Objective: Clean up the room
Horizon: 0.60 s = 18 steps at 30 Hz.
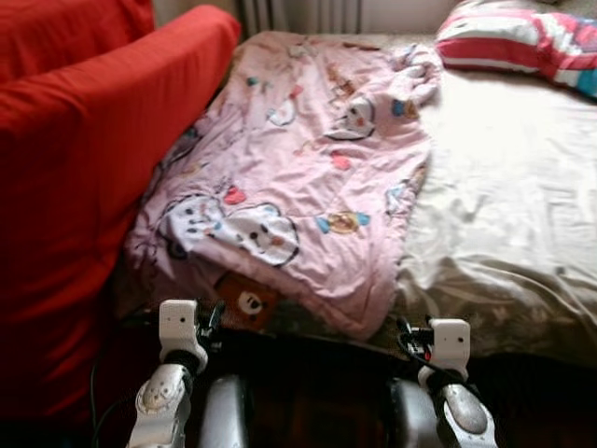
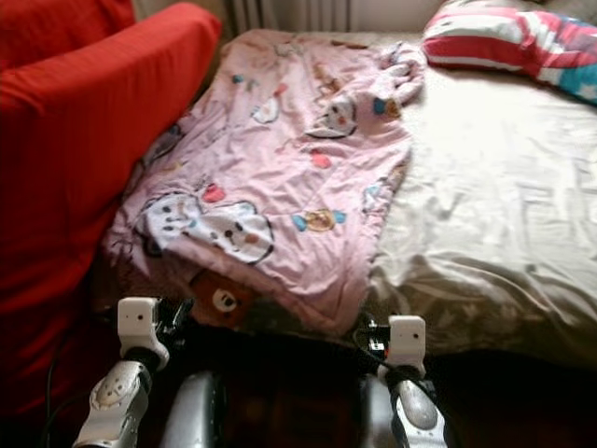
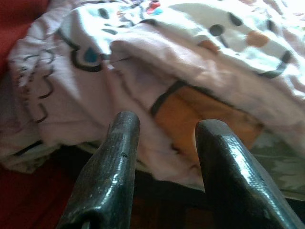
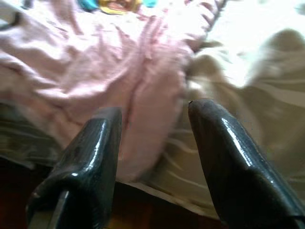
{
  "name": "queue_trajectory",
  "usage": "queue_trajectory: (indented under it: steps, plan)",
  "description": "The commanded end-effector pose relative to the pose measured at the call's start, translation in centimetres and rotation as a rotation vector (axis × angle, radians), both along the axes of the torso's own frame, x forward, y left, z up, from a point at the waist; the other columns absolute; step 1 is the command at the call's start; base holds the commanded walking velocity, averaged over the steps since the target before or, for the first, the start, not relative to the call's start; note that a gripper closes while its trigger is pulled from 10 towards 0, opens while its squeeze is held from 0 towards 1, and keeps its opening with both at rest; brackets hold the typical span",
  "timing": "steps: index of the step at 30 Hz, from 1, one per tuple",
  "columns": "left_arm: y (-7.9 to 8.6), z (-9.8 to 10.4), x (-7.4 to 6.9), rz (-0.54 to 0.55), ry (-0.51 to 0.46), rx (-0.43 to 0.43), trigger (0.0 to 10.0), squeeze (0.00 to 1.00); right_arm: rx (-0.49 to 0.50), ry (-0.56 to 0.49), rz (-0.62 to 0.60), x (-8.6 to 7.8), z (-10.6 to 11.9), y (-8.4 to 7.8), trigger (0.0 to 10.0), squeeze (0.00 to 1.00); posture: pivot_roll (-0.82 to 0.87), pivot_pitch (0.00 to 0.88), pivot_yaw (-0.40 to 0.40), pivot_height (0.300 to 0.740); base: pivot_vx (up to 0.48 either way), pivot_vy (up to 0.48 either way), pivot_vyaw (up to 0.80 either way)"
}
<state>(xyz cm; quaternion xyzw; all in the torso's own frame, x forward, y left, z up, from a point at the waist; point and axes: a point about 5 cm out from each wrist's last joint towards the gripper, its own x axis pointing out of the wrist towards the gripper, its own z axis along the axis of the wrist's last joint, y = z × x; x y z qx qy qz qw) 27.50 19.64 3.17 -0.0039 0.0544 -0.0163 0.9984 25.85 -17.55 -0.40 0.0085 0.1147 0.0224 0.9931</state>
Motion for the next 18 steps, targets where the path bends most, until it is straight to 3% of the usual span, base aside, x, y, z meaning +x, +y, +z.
queue_trajectory:
  steps: [1, 5, 10, 13, 18]
  plan:
    - [0.29, -0.03, -0.09, 0.004, 0.008, 0.004, 10.0, 0.00, -0.004, 0.010, 0.000, -0.36, -0.28, -0.12, 10.0, 0.00, -0.02, 0.091, 0.057, 0.547, 0.000, 0.000, 0.00]
    - [0.37, 0.09, -0.05, 0.007, 0.001, 0.004, 10.0, 0.00, -0.014, 0.009, 0.012, -0.30, -0.24, -0.02, 10.0, 0.00, -0.02, 0.089, 0.057, 0.547, 0.000, 0.000, 0.00]
    - [0.38, 0.13, -0.02, 0.007, 0.000, 0.007, 10.0, 0.00, -0.010, 0.007, 0.011, -0.27, -0.23, 0.07, 10.0, 0.00, -0.02, 0.090, 0.058, 0.547, 0.000, 0.000, 0.73]
    - [0.41, 0.17, -0.01, 0.008, -0.001, 0.007, 10.0, 0.00, -0.008, 0.004, 0.012, -0.25, -0.19, 0.12, 10.0, 0.00, -0.02, 0.091, 0.059, 0.547, 0.241, 0.000, 0.75]
    - [0.42, 0.20, 0.04, 0.007, -0.001, 0.006, 10.0, 0.00, -0.002, 0.011, -0.006, -0.38, -0.34, -0.03, 10.0, 0.00, -0.02, 0.093, 0.060, 0.547, 0.248, 0.000, 0.00]
